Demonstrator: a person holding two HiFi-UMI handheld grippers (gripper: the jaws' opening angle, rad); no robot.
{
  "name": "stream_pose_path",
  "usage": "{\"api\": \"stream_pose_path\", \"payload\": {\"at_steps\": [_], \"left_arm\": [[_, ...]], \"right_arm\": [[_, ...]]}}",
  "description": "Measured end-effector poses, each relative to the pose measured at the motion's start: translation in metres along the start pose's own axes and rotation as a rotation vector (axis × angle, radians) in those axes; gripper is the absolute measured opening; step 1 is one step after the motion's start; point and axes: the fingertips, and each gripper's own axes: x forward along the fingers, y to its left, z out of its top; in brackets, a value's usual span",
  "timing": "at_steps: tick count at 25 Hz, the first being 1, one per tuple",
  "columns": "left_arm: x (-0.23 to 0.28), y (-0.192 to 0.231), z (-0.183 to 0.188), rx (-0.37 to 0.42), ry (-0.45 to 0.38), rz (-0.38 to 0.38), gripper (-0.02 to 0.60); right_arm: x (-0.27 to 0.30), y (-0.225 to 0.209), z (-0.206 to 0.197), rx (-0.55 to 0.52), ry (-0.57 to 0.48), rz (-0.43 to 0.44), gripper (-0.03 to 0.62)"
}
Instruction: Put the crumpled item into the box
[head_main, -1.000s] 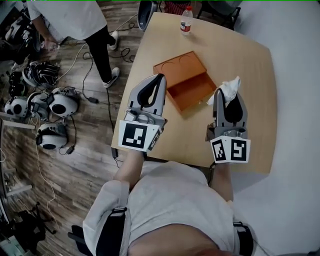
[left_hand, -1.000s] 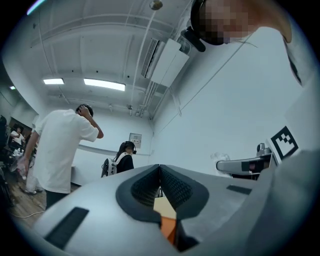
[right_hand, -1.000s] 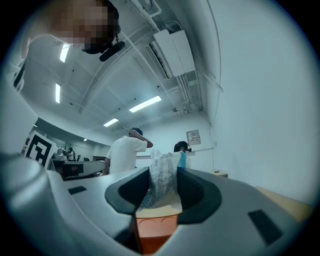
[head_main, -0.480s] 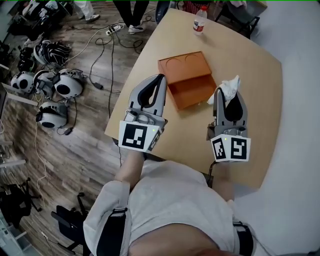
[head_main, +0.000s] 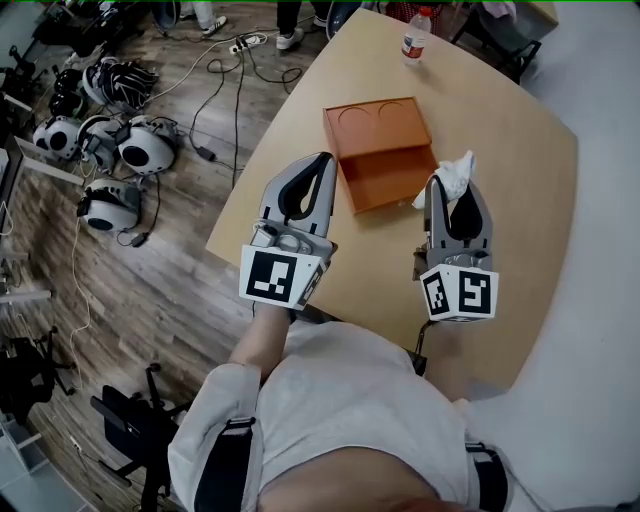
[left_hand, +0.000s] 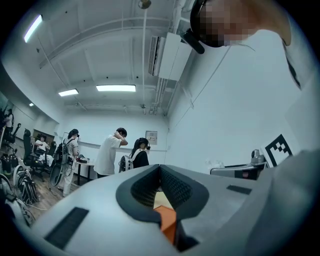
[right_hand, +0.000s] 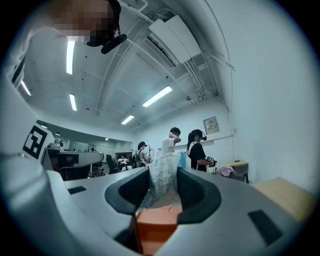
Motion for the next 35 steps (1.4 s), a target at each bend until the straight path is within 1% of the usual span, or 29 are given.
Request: {"api": "stream_pose_path", "payload": {"at_steps": [9, 14, 27, 31, 35], "left_arm": [[-0.005, -0.002, -0.01, 0.008, 0.032, 0.04, 0.014], [-0.007, 0.002, -0.021, 0.01, 0.057, 0.067, 0.014], [-0.026, 0.012, -0.048, -0.027, 0.121, 0.138, 0.014], [-0.027, 0.014, -0.048, -0.034, 0.114, 0.149, 0.014], [-0.029, 0.017, -0.047, -0.049, 0.115, 0.164, 0.014]], "right_arm": [[0.016, -0.002, -0.035, 0.011, 0.086, 0.044, 0.158], [0.03, -0.003, -0.061, 0.02, 0.145, 0.074, 0.158], [0.05, 0.005, -0.13, 0.06, 0.309, 0.133, 0.158], [0.057, 0.01, -0.15, 0.061, 0.357, 0.155, 0.158], [0.064, 0.016, -0.167, 0.038, 0.42, 0.182, 0.158]]}}
